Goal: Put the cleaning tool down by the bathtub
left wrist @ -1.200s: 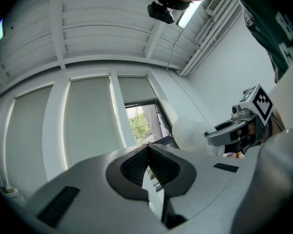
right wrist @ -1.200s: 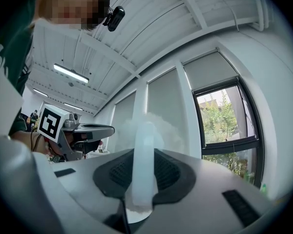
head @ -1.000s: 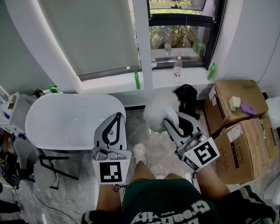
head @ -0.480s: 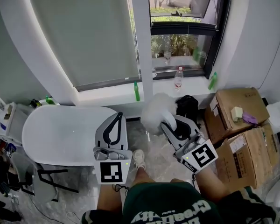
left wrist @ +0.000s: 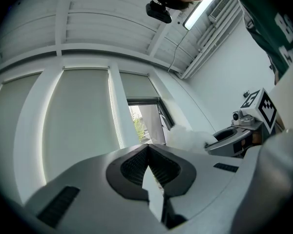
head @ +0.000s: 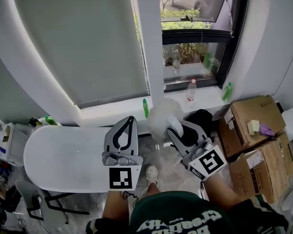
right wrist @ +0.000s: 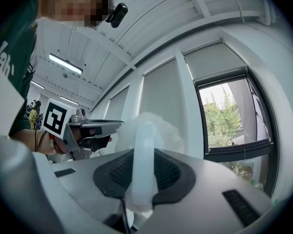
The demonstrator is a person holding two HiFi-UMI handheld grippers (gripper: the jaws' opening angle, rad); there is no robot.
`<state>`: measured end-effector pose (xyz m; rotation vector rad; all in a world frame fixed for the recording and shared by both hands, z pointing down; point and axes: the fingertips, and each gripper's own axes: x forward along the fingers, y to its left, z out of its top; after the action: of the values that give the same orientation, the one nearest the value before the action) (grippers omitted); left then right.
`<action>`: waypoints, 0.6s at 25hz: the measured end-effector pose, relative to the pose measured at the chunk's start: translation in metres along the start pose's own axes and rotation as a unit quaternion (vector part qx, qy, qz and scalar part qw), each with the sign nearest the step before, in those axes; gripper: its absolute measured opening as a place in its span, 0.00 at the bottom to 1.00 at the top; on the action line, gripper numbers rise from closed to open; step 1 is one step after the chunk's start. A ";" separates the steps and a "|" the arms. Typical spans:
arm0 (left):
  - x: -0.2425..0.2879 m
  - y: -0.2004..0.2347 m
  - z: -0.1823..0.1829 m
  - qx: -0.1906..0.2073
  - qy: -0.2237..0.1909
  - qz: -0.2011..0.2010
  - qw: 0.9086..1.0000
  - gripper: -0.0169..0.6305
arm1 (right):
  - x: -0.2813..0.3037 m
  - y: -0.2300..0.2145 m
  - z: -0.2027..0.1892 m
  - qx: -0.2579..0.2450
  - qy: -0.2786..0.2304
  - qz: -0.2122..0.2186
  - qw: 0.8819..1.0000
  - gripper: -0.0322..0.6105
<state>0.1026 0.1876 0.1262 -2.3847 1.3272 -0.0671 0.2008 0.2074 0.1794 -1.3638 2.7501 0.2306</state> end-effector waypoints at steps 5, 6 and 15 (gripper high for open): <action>0.030 0.021 -0.018 -0.023 0.009 -0.008 1.000 0.04 | 0.032 -0.016 -0.008 0.006 0.013 -0.006 1.000 0.19; 0.035 0.025 -0.020 -0.021 0.010 -0.009 1.000 0.04 | 0.036 -0.019 -0.010 0.007 0.016 -0.008 1.000 0.20; 0.068 0.049 -0.040 -0.036 0.009 -0.011 0.999 0.04 | 0.067 -0.039 -0.020 0.009 0.034 -0.017 0.999 0.19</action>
<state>0.0910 0.0961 0.1338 -2.4642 1.3337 -0.0475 0.1914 0.1280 0.1863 -1.4398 2.7730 0.1607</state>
